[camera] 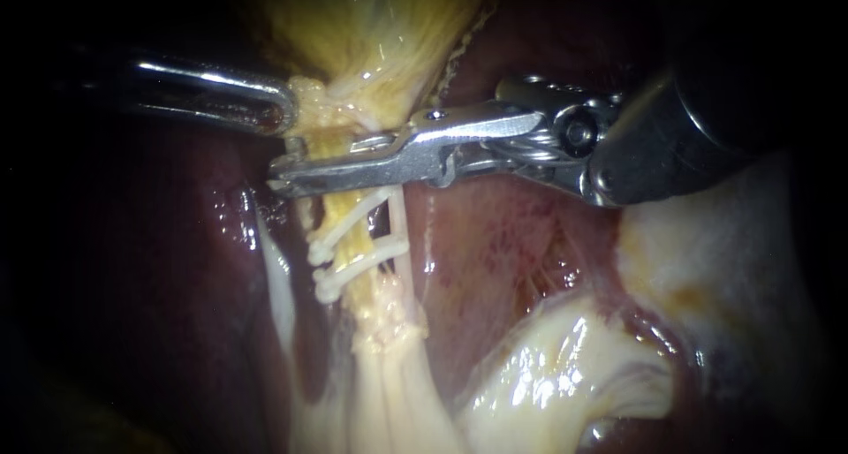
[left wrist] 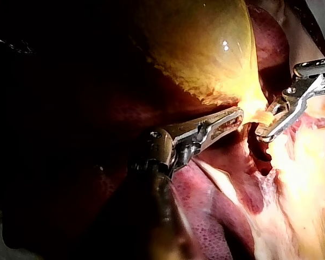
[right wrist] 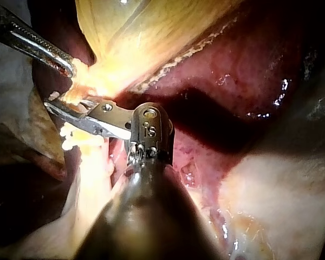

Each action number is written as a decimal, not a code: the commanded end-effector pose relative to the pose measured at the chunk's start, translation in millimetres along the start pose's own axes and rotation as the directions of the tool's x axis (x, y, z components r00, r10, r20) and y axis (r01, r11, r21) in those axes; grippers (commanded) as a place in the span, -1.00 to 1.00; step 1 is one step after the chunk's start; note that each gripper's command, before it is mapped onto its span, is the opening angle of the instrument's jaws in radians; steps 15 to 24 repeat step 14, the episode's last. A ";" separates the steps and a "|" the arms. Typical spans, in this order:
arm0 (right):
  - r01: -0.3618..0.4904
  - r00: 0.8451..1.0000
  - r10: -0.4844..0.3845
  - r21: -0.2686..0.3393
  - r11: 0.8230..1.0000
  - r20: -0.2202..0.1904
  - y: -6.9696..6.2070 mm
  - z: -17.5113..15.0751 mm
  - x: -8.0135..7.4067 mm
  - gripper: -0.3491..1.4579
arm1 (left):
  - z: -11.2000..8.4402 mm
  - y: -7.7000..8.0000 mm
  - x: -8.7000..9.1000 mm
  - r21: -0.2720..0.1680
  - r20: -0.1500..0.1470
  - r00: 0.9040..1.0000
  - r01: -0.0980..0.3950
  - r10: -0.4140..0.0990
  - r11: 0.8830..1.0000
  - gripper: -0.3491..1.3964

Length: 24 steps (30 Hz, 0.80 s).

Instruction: Clipping third clip left tube

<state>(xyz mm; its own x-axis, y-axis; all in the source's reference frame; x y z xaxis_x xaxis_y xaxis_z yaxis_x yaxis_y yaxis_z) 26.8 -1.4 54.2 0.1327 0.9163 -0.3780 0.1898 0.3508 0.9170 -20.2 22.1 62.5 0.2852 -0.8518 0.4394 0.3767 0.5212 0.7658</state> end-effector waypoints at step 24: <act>0.002 1.000 -0.002 0.001 1.000 0.000 0.2 -0.1 -0.2 -1.00 | 0.0 0.0 0.0 0.000 0.000 1.000 0.000 0.000 1.000 -1.00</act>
